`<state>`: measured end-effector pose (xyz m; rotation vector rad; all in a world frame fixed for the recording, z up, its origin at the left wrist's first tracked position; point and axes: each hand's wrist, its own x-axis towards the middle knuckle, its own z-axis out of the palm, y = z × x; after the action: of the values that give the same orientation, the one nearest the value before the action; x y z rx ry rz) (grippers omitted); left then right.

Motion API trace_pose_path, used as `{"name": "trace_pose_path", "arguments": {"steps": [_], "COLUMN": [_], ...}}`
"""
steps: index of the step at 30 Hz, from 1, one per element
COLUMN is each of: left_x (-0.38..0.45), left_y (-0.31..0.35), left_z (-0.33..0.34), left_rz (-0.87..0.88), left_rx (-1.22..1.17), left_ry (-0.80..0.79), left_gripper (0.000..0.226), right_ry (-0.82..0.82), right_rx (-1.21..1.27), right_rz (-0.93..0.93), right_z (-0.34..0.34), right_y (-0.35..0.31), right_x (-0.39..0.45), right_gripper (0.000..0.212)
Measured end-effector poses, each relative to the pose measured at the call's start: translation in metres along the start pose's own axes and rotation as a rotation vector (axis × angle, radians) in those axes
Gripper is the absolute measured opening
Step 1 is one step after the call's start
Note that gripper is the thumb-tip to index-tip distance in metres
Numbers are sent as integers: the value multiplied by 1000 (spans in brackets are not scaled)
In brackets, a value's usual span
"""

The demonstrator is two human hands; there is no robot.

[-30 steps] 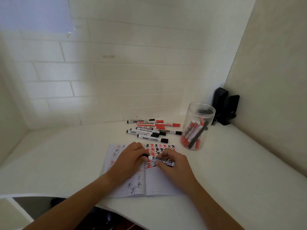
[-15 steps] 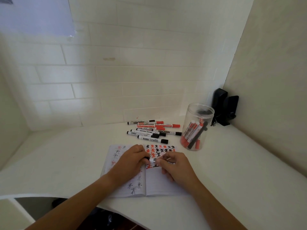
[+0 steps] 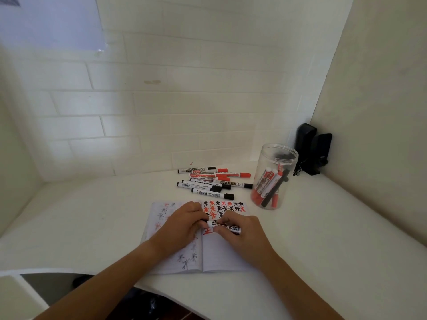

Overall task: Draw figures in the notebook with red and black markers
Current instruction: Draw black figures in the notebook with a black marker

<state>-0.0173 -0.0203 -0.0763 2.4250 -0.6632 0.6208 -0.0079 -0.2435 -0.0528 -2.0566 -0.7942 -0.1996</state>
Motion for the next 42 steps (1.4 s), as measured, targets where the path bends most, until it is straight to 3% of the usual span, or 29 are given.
{"name": "trace_pose_path", "arguments": {"steps": [3,6,12,15,20,23,26,42], "left_x": [1,4,4,4,5,3,1,4], "left_y": [1,3,7,13,12,5,-4,-5], "left_z": [-1,-3,-6,-9,-7,-1,3,-5], "left_rz": [-14,-51,-117,-137,-235,-222,-239,-348], "left_rx": [-24,-63,-141,-199,-182,-123,-99,-263], "left_ry": [11,41,10,31,6,-7,3,-89], "left_gripper": [27,22,35,38,19,40,45,38], "right_ry": [37,86,233,316,218,229,229,167], "right_rx": [23,235,500,464,376,473,563,693], "right_rz": [44,158,227,238,311,369,400,245], "right_z": [-3,-15,-36,-55,-41,-21,-4,6], "right_y": [4,1,-16,-22,-26,-19,-10,-7], "right_x": [4,12,27,41,46,44,42,38], "right_gripper": [7,16,11,12,10,14,17,14]}}
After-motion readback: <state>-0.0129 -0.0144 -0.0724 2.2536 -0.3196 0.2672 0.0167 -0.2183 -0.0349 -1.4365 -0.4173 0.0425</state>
